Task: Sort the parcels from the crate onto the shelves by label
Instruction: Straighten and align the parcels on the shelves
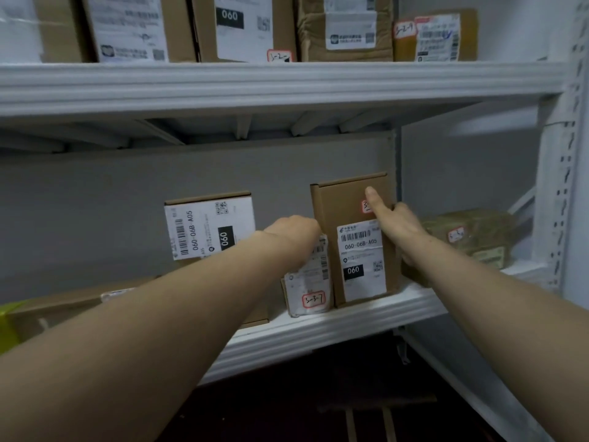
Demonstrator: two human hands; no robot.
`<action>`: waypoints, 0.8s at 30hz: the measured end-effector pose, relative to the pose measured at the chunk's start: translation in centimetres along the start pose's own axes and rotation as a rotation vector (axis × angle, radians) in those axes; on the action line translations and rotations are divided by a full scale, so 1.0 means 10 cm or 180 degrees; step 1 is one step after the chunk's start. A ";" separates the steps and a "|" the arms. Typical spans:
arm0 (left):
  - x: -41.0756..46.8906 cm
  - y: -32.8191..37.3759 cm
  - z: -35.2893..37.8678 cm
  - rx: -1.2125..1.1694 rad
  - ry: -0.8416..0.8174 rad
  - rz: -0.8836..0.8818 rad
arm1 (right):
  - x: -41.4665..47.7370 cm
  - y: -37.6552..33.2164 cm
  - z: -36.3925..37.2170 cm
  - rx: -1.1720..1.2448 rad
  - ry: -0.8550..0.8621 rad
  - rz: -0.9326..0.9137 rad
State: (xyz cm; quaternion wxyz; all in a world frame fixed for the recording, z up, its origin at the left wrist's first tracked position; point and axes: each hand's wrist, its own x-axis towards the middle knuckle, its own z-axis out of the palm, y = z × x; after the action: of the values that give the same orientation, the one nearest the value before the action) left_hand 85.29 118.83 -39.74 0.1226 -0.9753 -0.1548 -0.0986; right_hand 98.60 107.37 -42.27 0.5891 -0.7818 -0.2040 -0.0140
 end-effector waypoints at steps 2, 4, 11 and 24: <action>-0.06 -0.01 -0.04 0.0018 -0.0020 -0.0038 | -0.05 -0.02 0.07 0.0051 -0.0095 0.0001; -0.12 -0.01 -0.08 0.0038 -0.0040 -0.0091 | -0.09 -0.02 0.15 0.0127 -0.0154 -0.0034; -0.22 0.02 -0.10 0.0050 -0.0093 -0.0147 | -0.13 0.01 0.28 0.0723 -0.0159 0.0145; -0.12 0.47 0.10 0.0535 0.2828 0.0501 | -0.10 0.28 -0.30 0.0080 0.1272 -0.0758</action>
State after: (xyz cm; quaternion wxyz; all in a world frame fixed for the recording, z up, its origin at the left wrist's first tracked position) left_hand 85.88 114.46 -41.94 0.2629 -0.8339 -0.0201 -0.4848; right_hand 99.32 103.69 -44.17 0.6217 -0.7264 -0.1743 -0.2354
